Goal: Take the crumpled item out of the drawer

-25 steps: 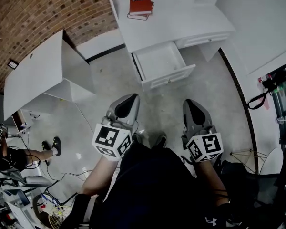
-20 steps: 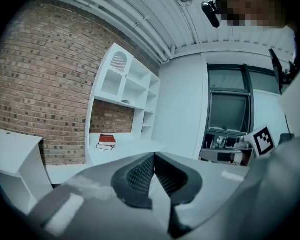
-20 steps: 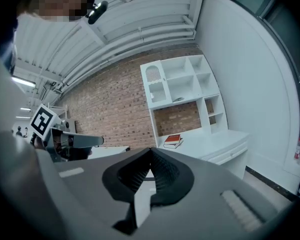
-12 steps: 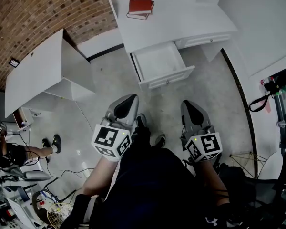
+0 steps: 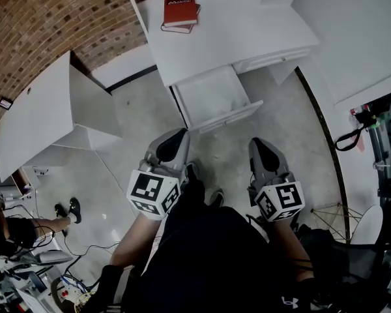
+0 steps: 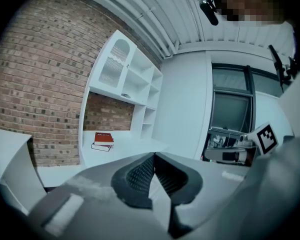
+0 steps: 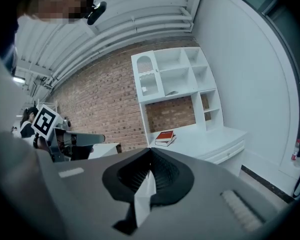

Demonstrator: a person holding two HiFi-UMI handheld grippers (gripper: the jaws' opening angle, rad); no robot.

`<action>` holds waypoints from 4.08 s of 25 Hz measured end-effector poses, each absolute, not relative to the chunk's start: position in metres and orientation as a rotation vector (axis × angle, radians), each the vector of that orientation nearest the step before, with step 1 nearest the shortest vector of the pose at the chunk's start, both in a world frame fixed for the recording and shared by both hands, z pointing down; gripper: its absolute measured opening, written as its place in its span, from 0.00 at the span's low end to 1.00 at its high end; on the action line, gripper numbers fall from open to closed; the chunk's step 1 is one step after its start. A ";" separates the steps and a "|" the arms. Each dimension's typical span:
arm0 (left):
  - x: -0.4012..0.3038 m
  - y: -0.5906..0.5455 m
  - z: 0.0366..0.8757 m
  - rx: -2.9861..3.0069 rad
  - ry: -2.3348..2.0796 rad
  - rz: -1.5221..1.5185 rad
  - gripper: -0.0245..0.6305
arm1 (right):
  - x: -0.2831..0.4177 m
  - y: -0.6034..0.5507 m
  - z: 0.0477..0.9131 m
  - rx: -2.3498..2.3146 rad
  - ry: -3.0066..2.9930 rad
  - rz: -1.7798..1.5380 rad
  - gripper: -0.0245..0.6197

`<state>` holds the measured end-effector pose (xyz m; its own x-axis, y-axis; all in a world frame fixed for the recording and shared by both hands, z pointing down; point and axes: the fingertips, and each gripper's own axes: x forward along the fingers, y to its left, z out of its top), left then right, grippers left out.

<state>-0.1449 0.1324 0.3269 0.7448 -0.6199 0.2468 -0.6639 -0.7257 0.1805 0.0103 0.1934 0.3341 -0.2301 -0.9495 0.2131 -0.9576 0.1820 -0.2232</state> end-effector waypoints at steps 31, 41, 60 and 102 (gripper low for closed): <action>-0.115 -0.034 0.384 2.674 -0.817 0.354 0.04 | 0.028 0.048 0.376 2.023 -2.200 0.619 0.04; -0.065 -0.068 0.413 2.675 -0.902 0.472 0.04 | 0.084 -0.004 0.391 1.913 -2.300 0.682 0.04; 0.007 -0.111 0.564 2.541 -0.680 0.821 0.04 | 0.143 -0.054 0.461 1.866 -2.207 0.894 0.04; 0.063 -0.042 0.842 2.438 0.026 1.635 0.05 | 0.161 -0.002 0.555 2.028 -1.813 1.223 0.04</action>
<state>0.0631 -0.0417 0.8416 0.3857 0.1287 0.9136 -0.0993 -0.9787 0.1798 0.1609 -0.0016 0.5555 -0.0688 -0.7566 0.6503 -0.8863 -0.2530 -0.3880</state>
